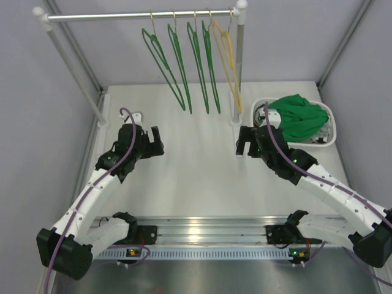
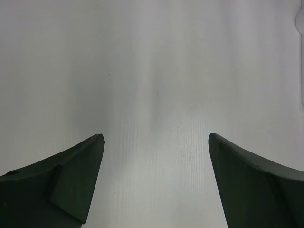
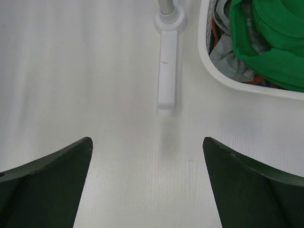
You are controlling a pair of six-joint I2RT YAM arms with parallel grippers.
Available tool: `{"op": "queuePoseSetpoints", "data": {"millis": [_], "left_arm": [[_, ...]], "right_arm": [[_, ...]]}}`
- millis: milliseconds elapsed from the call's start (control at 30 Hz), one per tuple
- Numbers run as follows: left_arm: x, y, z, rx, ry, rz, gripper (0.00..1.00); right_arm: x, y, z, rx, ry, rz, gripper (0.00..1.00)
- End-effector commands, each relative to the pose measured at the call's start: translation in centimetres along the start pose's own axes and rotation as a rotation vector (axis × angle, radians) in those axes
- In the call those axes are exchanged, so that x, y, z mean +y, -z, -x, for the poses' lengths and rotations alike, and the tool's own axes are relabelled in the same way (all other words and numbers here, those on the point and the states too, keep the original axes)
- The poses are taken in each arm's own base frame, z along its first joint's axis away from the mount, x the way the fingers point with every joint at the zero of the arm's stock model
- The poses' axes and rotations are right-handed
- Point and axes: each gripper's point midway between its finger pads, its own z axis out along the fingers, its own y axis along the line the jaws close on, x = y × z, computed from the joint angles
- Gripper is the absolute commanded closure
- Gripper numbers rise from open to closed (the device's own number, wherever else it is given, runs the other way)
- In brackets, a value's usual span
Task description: Place the tank top on the hanger
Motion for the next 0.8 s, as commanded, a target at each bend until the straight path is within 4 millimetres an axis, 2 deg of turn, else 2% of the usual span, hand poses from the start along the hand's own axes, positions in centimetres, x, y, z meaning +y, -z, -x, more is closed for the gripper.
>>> {"op": "queuePoseSetpoints", "data": {"millis": [0,167,233,300,333,367,400,433,500,533,567,633,767], "left_arm": [[-0.3,0.4,0.7,-0.027,0.004,-0.019,0.04],[-0.2,0.5,0.8,-0.03,0.005,-0.016,0.05],[-0.2,0.6,0.8,-0.033,0.002,-0.017,0.05],[-0.2,0.7,0.8,-0.032,0.002,-0.018,0.05],[-0.2,0.7,0.9,-0.036,0.003,-0.02,0.05],[-0.2,0.7,0.9,-0.035,0.002,-0.019,0.05],[-0.2,0.7,0.8,-0.032,0.002,-0.018,0.05],[-0.2,0.7,0.8,-0.03,0.003,-0.019,0.05],[-0.3,0.8,0.9,-0.034,0.007,-0.021,0.05],[-0.3,0.8,0.9,-0.035,0.01,-0.023,0.05],[-0.3,0.8,0.8,-0.031,0.01,-0.025,0.05],[-0.4,0.8,0.9,-0.034,0.007,-0.029,0.05],[-0.6,0.7,0.8,-0.026,0.008,-0.037,0.05]], "right_arm": [[-0.2,0.9,2.0,-0.042,-0.027,-0.017,0.0],[-0.9,1.0,3.0,-0.028,-0.019,-0.068,0.0],[-1.1,0.7,3.3,-0.001,-0.005,-0.063,0.0],[-2.8,-0.3,3.8,0.036,-0.027,-0.095,0.01],[-2.2,-0.5,4.6,0.053,-0.047,-0.04,0.0],[-4.0,-1.1,5.5,0.055,-0.082,-0.072,0.0],[-4.4,-1.6,6.4,0.065,-0.091,-0.072,0.0],[-6.3,-1.9,7.2,0.059,-0.117,-0.124,0.0],[-8.0,-2.9,8.2,0.068,-0.121,-0.184,0.0],[-8.6,-2.9,9.4,0.056,-0.131,-0.203,0.01],[-10.1,-3.6,9.6,0.069,-0.145,-0.246,0.02],[-12.2,-3.9,10.9,0.043,-0.166,-0.318,0.03],[-13.6,-6.6,10.8,0.06,-0.214,-0.318,0.06]]}}
